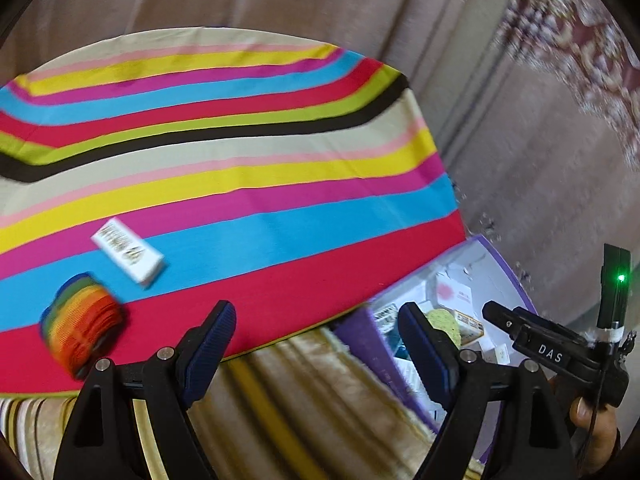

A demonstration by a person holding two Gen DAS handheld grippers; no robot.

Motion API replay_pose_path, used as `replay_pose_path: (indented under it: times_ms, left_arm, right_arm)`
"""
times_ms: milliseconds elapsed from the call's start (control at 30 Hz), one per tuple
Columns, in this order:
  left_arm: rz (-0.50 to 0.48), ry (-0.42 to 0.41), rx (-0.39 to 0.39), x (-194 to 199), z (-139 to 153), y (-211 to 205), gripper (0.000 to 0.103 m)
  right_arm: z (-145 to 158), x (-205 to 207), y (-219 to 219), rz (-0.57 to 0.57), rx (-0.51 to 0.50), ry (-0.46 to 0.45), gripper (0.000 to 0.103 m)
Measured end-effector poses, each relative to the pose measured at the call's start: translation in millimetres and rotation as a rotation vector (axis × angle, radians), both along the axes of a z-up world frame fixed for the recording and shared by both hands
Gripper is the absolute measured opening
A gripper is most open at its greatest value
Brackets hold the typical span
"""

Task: Organize objects
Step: 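Move both grippers back over the table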

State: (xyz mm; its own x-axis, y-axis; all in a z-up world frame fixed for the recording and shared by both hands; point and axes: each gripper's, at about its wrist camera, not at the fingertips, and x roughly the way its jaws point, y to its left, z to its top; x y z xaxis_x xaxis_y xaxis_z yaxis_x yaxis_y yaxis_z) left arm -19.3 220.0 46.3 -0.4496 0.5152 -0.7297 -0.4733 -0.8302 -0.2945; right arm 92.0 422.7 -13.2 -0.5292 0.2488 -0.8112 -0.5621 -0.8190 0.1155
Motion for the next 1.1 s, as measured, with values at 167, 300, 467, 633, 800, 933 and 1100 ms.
replay_pose_path:
  times_ms: [167,300,467,633,800,933,1100]
  left_arm:
    - [0.063,-0.018,0.020,-1.1,0.0,-32.9,0.084]
    - [0.118,-0.032,0.031,-0.9,-0.7,-60.5,0.084]
    - [0.185,-0.050,0.020,-2.1,-4.1,-88.0,0.084]
    - [0.248,-0.072,-0.038,-7.2,-10.1,-117.7,0.084]
    - [0.261,-0.111,-0.078,-18.5,-19.1,-143.0,0.085]
    - [0.239,-0.123,-0.128,-29.0,-26.1,-149.2,0.085]
    - [0.152,-0.124,-0.210,-44.9,-34.7,-139.7,0.085]
  right_arm:
    - [6.3,-18.2,-30.5,0.083,0.000,0.005,0.076]
    - [9.5,-32.1,-54.8,0.149,-0.004,0.009,0.076]
    - [9.6,-47.2,-83.2,0.219,-0.001,0.002,0.076]
    - [6.1,-59.6,-107.5,0.289,-0.004,-0.013,0.076]
    - [2.1,-69.9,-128.8,0.352,-0.003,-0.029,0.077]
    - [-1.0,-80.3,-139.4,0.390,-0.008,-0.042,0.077]
    - [-5.2,-95.2,-154.9,0.441,-0.007,-0.060,0.077]
